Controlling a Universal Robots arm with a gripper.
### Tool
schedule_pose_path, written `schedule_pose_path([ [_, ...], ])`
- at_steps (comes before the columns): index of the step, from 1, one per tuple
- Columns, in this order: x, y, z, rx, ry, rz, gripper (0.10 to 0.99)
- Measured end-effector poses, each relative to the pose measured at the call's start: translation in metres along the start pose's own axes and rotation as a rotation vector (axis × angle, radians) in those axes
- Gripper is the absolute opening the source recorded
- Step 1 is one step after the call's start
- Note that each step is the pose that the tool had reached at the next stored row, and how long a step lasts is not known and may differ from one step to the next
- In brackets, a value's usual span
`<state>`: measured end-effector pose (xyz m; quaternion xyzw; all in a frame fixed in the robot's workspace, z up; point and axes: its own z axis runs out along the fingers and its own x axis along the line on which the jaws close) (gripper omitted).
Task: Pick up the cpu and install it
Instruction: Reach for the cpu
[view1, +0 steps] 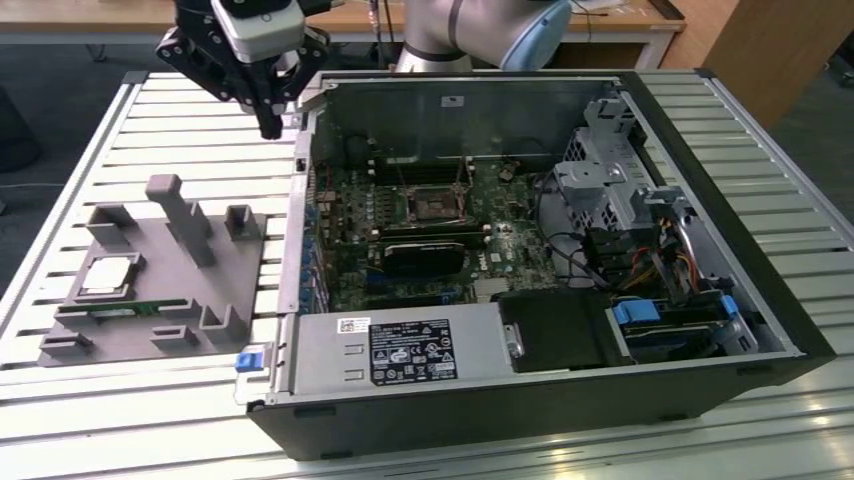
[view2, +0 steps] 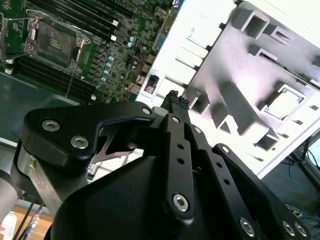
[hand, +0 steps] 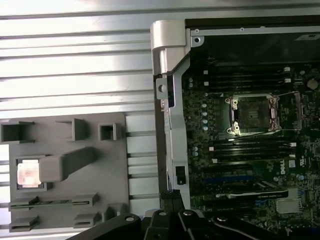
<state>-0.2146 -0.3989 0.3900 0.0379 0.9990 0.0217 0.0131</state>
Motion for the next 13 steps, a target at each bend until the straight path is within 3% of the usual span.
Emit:
schedule_pose_path([
  [13,0.0069,-0.0005,0.0001,0.0,0.0001,0.0,0.106],
])
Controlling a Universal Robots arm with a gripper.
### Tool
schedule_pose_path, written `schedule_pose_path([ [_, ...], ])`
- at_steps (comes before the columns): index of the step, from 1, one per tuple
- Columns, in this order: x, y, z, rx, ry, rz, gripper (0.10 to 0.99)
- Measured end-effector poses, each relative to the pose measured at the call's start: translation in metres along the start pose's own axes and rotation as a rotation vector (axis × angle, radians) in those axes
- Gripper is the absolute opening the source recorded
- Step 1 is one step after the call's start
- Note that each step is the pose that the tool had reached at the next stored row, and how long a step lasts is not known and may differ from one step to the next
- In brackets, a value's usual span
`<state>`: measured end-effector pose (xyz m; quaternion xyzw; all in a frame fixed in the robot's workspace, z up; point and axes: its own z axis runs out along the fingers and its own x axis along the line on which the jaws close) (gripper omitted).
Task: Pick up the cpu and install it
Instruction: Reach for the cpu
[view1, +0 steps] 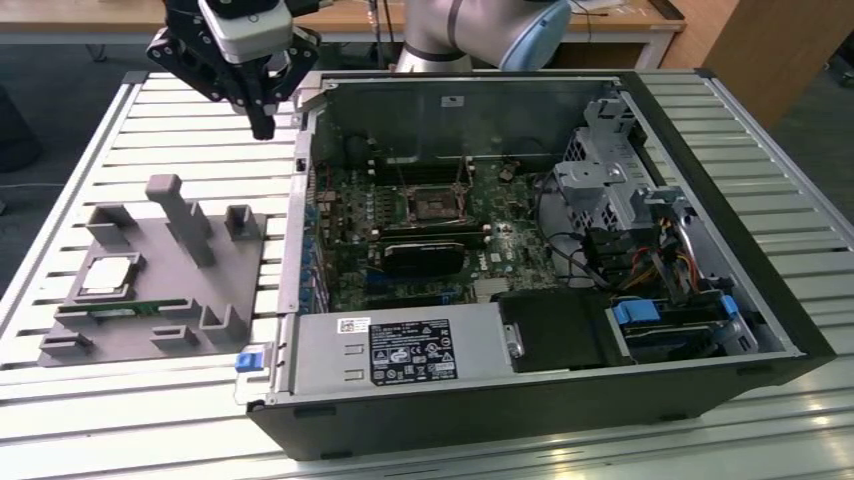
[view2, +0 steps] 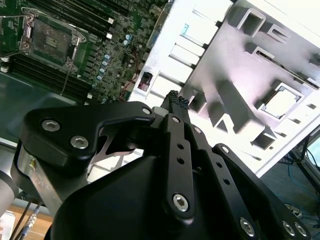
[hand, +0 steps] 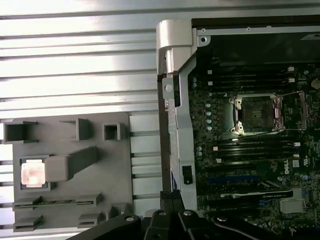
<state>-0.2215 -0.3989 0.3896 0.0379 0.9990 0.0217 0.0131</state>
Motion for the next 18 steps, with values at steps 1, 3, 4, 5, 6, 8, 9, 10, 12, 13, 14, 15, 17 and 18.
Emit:
schedule_pose_path([
  [1,0.0005,0.0,0.0,0.0,0.0,0.0,0.106],
  [3,0.0015,-0.0001,0.0001,0.0,-0.0001,0.0,0.106],
  [4,0.002,-0.0002,0.0001,0.0,0.0,0.0,0.106],
  [5,0.0026,-0.0002,0.0001,0.0,0.0,0.0,0.106],
  [6,0.0031,-0.0002,0.0001,0.0,0.0,0.0,0.106],
  [8,0.004,-0.0003,0.0001,0.0,0.0,0.0,0.106],
  [9,0.0045,-0.0003,0.0001,0.0,0.0,0.0,0.106],
  [10,0.0049,-0.0004,0.0001,0.0,0.0,0.0,0.106],
  [12,0.0061,-0.0005,0.0001,0.0,0.0,0.0,0.106],
  [13,0.0067,-0.0005,0.0002,0.0,0.0,0.0,0.106],
  [14,0.0073,-0.0006,0.0002,0.0,0.0,0.0,0.106],
  [15,0.0078,-0.0006,0.0002,0.0,0.0,0.0,0.106],
  [17,0.009,-0.0007,0.0002,0.0,0.0,0.0,0.106],
  [18,0.0096,-0.0008,0.0003,0.0,0.0,0.0,0.106],
])
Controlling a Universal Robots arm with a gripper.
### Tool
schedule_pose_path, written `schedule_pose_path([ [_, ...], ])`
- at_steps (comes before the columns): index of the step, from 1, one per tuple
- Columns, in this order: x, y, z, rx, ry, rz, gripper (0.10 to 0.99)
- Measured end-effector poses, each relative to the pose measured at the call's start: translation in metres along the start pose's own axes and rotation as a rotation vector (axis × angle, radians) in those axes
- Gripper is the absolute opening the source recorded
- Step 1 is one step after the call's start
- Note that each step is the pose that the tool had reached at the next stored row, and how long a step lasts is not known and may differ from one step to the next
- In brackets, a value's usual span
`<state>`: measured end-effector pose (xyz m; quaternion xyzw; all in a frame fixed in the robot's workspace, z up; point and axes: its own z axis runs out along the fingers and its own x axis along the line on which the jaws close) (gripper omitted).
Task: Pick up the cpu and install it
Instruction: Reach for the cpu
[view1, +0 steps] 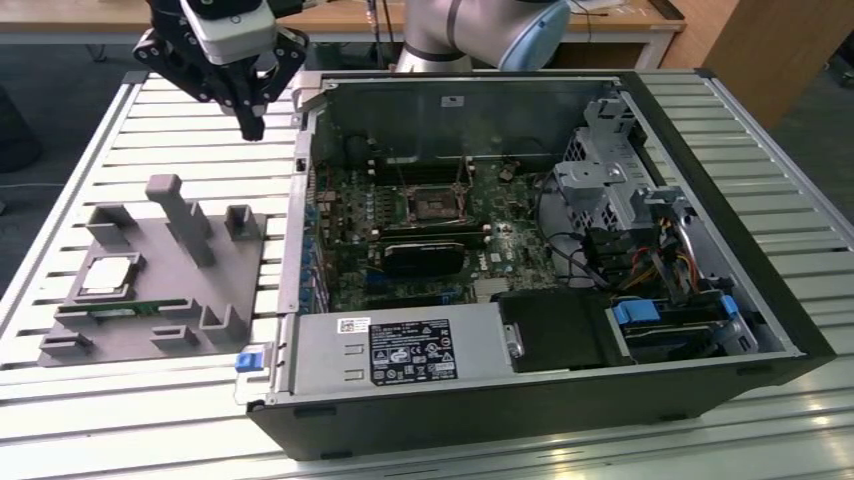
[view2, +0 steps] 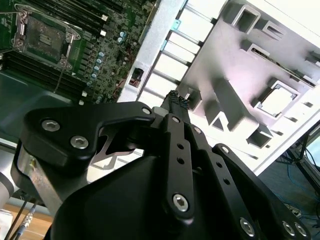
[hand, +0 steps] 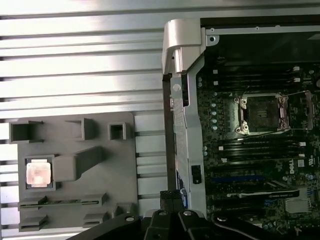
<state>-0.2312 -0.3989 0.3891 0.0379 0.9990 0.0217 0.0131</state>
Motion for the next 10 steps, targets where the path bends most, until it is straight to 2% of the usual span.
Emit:
schedule_pose_path([
  [10,0.0054,-0.0004,0.0002,0.0,0.0,0.0,0.106],
])
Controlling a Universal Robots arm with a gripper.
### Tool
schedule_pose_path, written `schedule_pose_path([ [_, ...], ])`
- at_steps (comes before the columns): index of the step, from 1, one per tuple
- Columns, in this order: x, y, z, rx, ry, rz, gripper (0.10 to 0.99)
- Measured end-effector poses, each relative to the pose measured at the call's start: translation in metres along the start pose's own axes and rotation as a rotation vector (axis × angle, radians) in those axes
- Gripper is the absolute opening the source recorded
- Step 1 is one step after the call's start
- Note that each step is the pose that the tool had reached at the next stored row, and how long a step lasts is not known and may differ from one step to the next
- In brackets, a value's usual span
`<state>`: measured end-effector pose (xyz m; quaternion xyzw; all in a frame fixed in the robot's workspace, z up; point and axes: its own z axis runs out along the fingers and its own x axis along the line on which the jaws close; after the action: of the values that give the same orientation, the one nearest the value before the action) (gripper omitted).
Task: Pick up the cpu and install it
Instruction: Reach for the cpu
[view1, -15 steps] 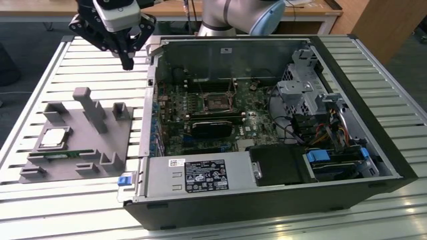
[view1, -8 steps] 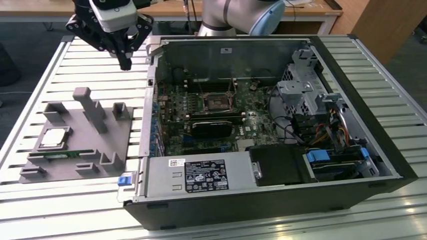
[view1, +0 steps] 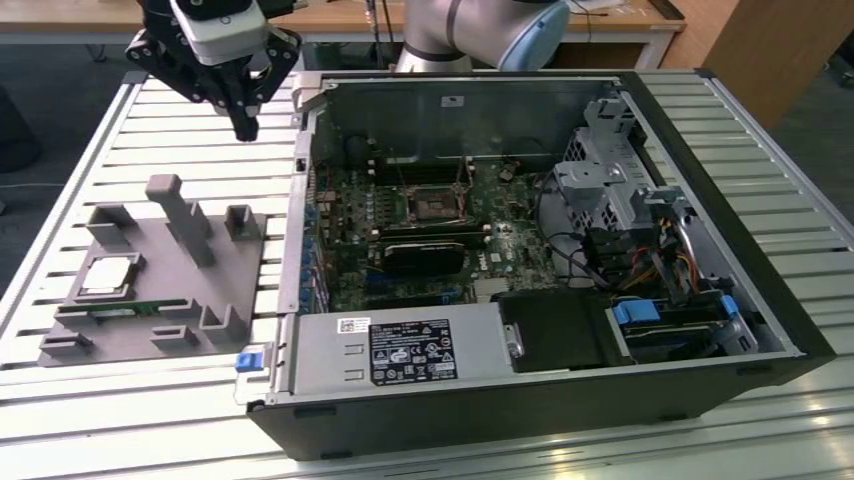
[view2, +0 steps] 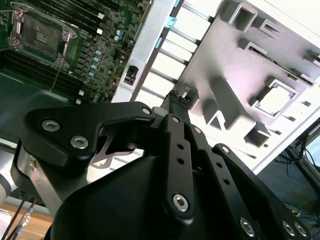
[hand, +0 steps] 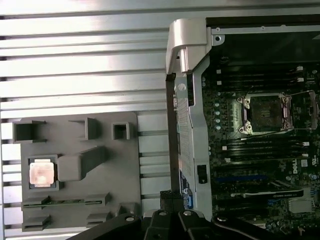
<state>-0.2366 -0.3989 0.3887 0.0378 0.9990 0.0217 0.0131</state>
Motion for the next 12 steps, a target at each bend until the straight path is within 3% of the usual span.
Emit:
schedule_pose_path([
  [12,0.007,-0.0005,0.0003,0.0,0.0,0.0,0.106],
])
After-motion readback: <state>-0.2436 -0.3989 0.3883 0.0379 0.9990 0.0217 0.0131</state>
